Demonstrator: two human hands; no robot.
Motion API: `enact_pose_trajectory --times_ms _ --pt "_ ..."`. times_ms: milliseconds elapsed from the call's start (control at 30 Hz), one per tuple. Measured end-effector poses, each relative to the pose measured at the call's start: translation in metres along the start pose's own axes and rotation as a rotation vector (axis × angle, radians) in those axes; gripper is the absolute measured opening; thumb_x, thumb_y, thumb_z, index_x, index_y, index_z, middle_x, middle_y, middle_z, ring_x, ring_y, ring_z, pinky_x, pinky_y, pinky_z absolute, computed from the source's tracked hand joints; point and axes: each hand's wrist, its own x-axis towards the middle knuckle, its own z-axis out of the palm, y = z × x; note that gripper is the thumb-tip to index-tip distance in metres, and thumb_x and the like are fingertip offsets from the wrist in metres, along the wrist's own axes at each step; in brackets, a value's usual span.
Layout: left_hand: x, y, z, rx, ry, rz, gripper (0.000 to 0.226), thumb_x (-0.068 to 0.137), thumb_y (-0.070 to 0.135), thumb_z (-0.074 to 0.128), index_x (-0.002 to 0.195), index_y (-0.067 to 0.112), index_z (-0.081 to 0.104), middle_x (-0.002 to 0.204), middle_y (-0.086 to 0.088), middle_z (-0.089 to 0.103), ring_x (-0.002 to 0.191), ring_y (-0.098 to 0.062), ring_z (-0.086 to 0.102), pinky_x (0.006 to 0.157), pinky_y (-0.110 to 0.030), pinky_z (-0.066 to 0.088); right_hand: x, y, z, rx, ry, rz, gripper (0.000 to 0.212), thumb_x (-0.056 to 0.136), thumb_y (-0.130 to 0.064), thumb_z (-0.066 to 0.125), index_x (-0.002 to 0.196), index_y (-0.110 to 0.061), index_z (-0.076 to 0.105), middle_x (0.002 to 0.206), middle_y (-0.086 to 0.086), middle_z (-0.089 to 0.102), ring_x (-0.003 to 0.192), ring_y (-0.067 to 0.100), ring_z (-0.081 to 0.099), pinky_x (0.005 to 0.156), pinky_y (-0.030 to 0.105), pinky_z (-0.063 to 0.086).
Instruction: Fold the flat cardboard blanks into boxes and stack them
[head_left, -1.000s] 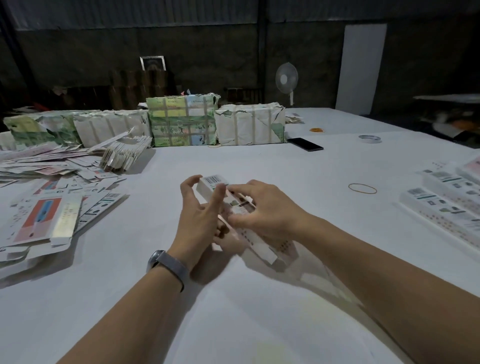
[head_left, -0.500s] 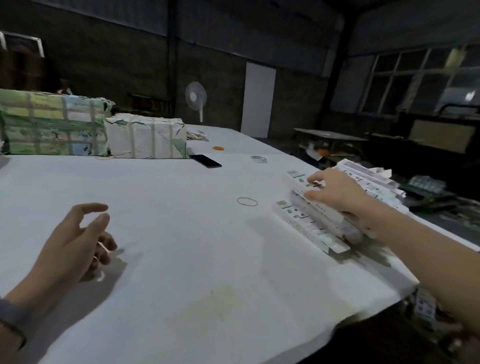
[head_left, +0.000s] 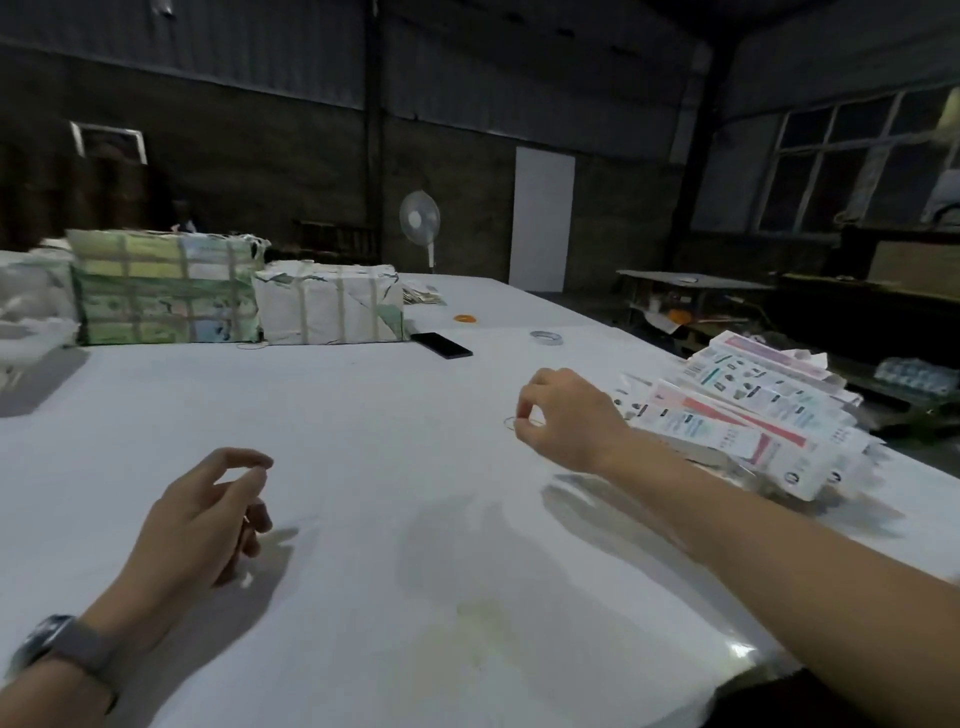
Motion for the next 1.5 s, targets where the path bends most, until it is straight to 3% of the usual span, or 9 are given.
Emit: enact_pose_trajectory --times_ms 133,300,633,767,900,1033,1133,1400,1500 --pt "-0.003 0.006 0.000 0.114 0.034 0.031 0.026 0.099 0.018 0.055 0.090 0.039 0.068 0.062 -0.006 0.066 0.045 -0.015 0.055 0.044 -0.029 0.045 0.011 -0.095 0.027 0.303 -0.069 -0.142 0.008 0.090 -0.035 0.059 0.083 -0.033 0.061 0.100 -0.009 0.061 0.096 0.014 0.056 0.085 0.036 0.048" --pt "0.002 0.005 -0.007 0.332 0.173 0.054 0.023 0.094 0.012 0.052 0.089 0.031 0.064 0.059 0.005 0.068 0.049 -0.009 0.062 0.063 -0.034 0.051 0.016 -0.177 0.067 0.523 -0.060 -0.301 0.010 0.092 -0.033 0.057 0.092 -0.028 0.065 0.099 -0.008 0.062 0.095 0.014 0.055 0.086 0.037 0.048" --pt "0.015 0.000 -0.042 0.640 0.348 0.040 0.022 0.089 0.016 0.052 0.095 0.036 0.058 0.072 0.010 0.062 0.082 -0.018 0.061 0.063 -0.029 0.040 0.007 -0.180 0.112 0.629 -0.002 -0.421 0.014 0.094 -0.027 0.057 0.103 -0.030 0.067 0.095 -0.019 0.058 0.096 0.006 0.048 0.082 0.036 0.048" --pt "0.022 -0.005 -0.094 1.072 0.371 -0.094 0.040 0.088 0.024 0.056 0.128 0.029 0.052 0.124 -0.001 0.061 0.122 -0.030 0.049 0.093 -0.042 0.043 0.007 -0.179 0.115 0.636 -0.010 -0.429 0.015 0.095 -0.030 0.054 0.105 -0.032 0.065 0.093 -0.020 0.054 0.094 0.002 0.043 0.081 0.032 0.045" --pt "0.015 -0.010 -0.164 1.328 0.451 -0.453 0.062 0.087 0.037 0.051 0.145 0.032 0.029 0.156 -0.006 0.035 0.147 -0.037 0.019 0.116 -0.058 0.020 0.008 -0.179 0.113 0.660 -0.007 -0.408 0.015 0.095 -0.030 0.053 0.104 -0.032 0.065 0.094 -0.018 0.057 0.091 0.003 0.043 0.079 0.031 0.043" --pt "0.009 -0.007 -0.202 1.176 0.360 -0.692 0.065 0.091 0.039 0.058 0.147 0.018 0.032 0.152 -0.011 0.041 0.140 -0.040 0.037 0.114 -0.051 0.030 0.008 -0.180 0.113 0.657 -0.025 -0.401 0.015 0.096 -0.031 0.051 0.105 -0.034 0.064 0.094 -0.018 0.056 0.088 0.001 0.039 0.076 0.028 0.038" --pt "0.009 0.002 -0.197 1.192 0.288 -0.585 0.051 0.091 0.015 0.060 0.139 0.014 0.040 0.130 -0.018 0.057 0.122 -0.039 0.054 0.091 -0.037 0.043 0.009 -0.179 0.113 0.659 -0.036 -0.393 0.016 0.096 -0.031 0.051 0.105 -0.033 0.064 0.092 -0.018 0.055 0.088 0.001 0.040 0.077 0.029 0.040" --pt "0.016 0.052 -0.148 0.990 0.240 -0.345 0.054 0.096 -0.003 0.037 0.147 0.014 0.045 0.145 -0.016 0.050 0.119 -0.034 0.054 0.077 -0.034 0.048 0.012 -0.179 0.115 0.666 -0.067 -0.388 0.016 0.096 -0.032 0.052 0.107 -0.034 0.062 0.092 -0.018 0.054 0.092 0.003 0.044 0.080 0.030 0.042" --pt "0.013 0.068 -0.105 0.652 0.285 -0.172 0.059 0.094 -0.006 0.040 0.145 0.022 0.047 0.135 -0.010 0.062 0.108 -0.029 0.065 0.065 -0.028 0.049 0.014 -0.179 0.116 0.736 -0.078 -0.358 0.018 0.096 -0.033 0.053 0.112 -0.034 0.061 0.088 -0.021 0.054 0.093 0.004 0.048 0.083 0.030 0.043"
